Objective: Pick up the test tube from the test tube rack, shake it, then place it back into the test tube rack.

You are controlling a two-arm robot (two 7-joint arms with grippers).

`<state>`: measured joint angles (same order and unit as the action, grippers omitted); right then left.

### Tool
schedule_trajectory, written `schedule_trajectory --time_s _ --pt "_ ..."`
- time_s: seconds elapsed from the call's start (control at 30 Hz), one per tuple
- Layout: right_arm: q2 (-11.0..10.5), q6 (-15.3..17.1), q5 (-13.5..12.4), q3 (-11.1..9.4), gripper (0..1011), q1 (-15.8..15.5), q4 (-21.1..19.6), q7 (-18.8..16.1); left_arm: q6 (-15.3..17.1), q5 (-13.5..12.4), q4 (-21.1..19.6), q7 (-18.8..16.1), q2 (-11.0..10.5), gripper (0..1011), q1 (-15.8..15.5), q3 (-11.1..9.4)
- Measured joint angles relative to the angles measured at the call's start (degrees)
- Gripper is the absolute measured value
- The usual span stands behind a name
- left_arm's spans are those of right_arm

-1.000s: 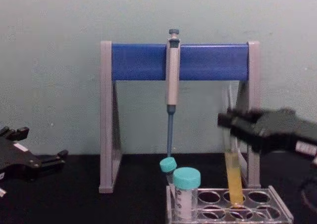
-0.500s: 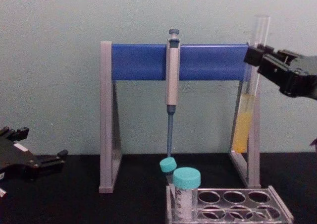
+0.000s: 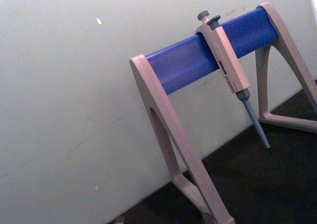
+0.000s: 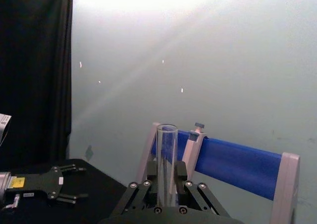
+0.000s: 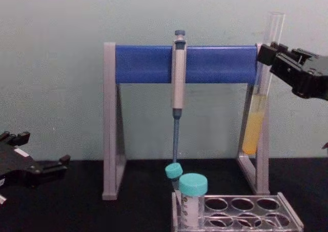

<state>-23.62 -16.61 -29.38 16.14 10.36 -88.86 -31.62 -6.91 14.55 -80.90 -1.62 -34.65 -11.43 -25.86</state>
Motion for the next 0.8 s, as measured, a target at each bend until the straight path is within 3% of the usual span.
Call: schedule_trajectory --time_s 0.17,0.33,0.4,0.63,0.8 --pt "0.1 -0.2 0.1 0.0 214 0.2 0.0 -0.5 0.0 0.0 0.0 0.0 0.0 1001 0.0 0.0" --pt "-0.6 0.1 -1.8 0.4 214 0.5 -0.1 -3.1 0.0 0.0 0.0 0.0 0.0 1001 0.0 0.0" --pt "-1.8 1.3 -3.8 0.9 214 0.7 -0.3 -5.8 0.0 0.0 0.0 0.0 0.0 1002 0.0 0.0" --pt "-6.4 4.8 -7.1 1.9 214 0.7 -2.4 -10.5 0.0 0.0 0.0 0.0 0.0 1001 0.0 0.0" --pt "-10.6 6.9 -6.7 2.0 214 -0.2 -4.6 -10.8 0.0 0.0 0.0 0.0 0.0 1001 0.0 0.0"
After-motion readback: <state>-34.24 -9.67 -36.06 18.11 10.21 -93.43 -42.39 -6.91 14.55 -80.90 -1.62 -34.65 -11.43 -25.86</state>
